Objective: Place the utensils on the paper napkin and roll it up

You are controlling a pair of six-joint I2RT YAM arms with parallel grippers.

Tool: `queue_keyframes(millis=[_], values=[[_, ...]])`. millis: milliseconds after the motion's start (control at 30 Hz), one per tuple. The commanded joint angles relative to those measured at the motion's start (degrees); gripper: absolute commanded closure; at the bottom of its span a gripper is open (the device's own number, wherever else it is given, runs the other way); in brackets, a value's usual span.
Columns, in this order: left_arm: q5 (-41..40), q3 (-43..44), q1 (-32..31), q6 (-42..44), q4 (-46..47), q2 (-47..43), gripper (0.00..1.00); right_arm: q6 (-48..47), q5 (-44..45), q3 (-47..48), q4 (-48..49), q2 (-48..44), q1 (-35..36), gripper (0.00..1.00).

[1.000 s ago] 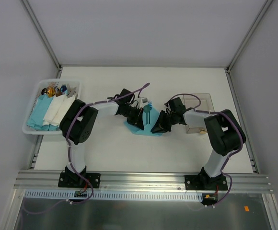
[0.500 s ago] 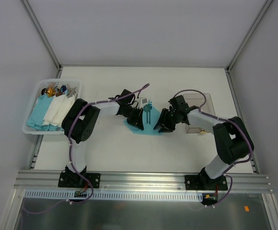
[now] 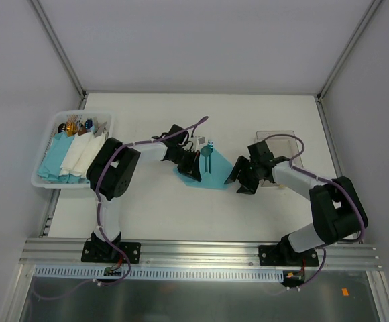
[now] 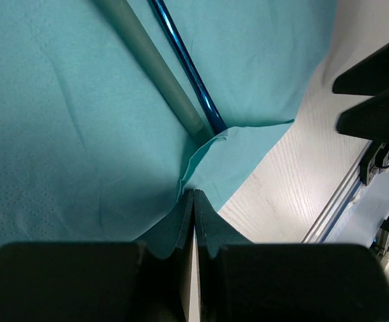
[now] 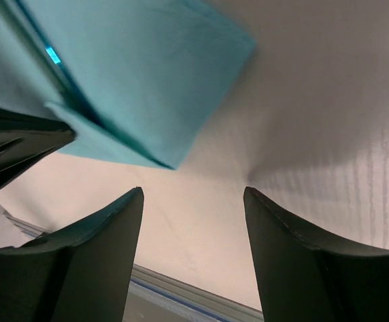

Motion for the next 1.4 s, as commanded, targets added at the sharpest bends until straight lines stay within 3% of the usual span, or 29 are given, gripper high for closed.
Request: queue_keyframes(millis=[0, 467, 1067, 1367], values=[[-2.3, 1.3, 0.6, 0.1, 0.1, 1.5, 0.99, 1.9, 1.3, -1.7, 4.0, 2.9, -0.1, 0.35], [-2.2, 1.8, 1.4, -0.5, 0.1, 2.0, 1.00, 3.5, 3.1, -6.9, 23.7, 7.4, -1.7, 0.36], [-2.6, 2.0, 2.9, -1.5, 0.1, 3.9, 1.00, 2.2, 6.5, -14.9, 36.9, 5.7, -4.0, 0.41], [-2.9, 2.1, 2.9, -1.6, 0.1, 4.1, 1.00, 2.4, 3.6, -11.7, 39.3, 7.1, -3.8, 0.71]])
